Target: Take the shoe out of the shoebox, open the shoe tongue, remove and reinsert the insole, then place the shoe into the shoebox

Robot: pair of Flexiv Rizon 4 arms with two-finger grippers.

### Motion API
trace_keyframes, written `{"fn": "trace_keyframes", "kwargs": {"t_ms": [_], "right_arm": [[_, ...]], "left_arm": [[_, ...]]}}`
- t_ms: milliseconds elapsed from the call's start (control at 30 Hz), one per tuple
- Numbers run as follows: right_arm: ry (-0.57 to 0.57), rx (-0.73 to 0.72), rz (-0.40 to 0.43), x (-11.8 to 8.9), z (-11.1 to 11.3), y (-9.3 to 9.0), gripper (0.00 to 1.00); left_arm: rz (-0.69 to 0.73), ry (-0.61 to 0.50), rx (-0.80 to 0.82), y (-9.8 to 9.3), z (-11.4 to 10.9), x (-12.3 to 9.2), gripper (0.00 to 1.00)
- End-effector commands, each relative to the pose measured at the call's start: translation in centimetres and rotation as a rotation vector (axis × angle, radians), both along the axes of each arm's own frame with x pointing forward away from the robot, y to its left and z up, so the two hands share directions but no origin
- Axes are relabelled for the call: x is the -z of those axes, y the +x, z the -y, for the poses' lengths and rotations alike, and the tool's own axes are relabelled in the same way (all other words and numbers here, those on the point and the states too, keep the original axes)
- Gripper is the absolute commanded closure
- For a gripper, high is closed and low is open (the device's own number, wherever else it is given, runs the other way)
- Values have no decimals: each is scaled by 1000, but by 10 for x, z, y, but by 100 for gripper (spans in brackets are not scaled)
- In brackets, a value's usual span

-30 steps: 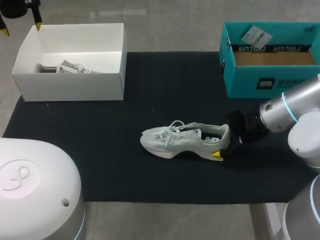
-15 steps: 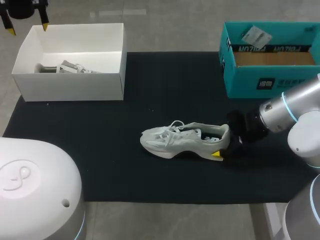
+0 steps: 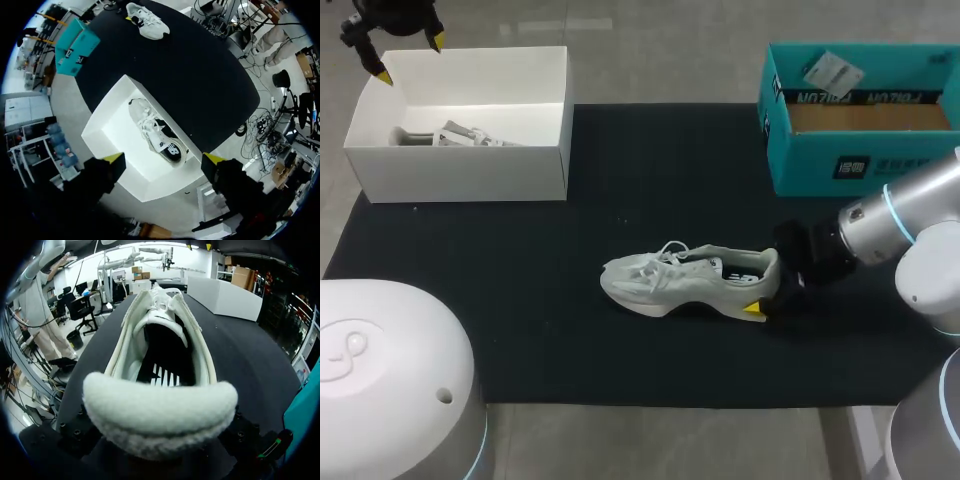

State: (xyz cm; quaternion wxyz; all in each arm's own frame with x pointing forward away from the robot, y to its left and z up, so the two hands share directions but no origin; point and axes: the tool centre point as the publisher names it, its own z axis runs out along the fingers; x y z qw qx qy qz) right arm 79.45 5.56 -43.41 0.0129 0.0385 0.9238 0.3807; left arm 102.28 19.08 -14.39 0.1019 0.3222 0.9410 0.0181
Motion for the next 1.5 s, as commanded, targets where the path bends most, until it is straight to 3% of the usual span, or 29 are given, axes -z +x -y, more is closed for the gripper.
{"fn": "trace_keyframes", "kwargs": {"t_ms": [33,433,600,633,800,1033,1167,1300,1500], "right_arm": [[-2,2,2,6,-4,2,100],[-2,2,2,6,-4,2,100],[-2,2,2,6,-4,2,100],[-2,2,2,6,-4,2,100],[-2,2,2,6,-4,2,100],[-2,2,2,6,-4,2,100],[-2,2,2,6,-4,2,100],[-2,2,2,6,-4,2,100],[-2,2,2,6,-4,2,100]], "left_arm": [[255,-288,-452,-13,-1,5,0],[255,-288,-452,-13,-1,5,0],[166,-374,-782,-14,29,5,0],[129,-433,-850,-15,34,3,0],[44,-591,-1023,-28,55,-4,0],[-25,-706,-1126,-43,92,0,0],[-40,-794,-1197,-53,123,3,0],[-164,-786,-1249,-54,161,21,0],[-300,-727,-1206,-50,217,46,0]]}}
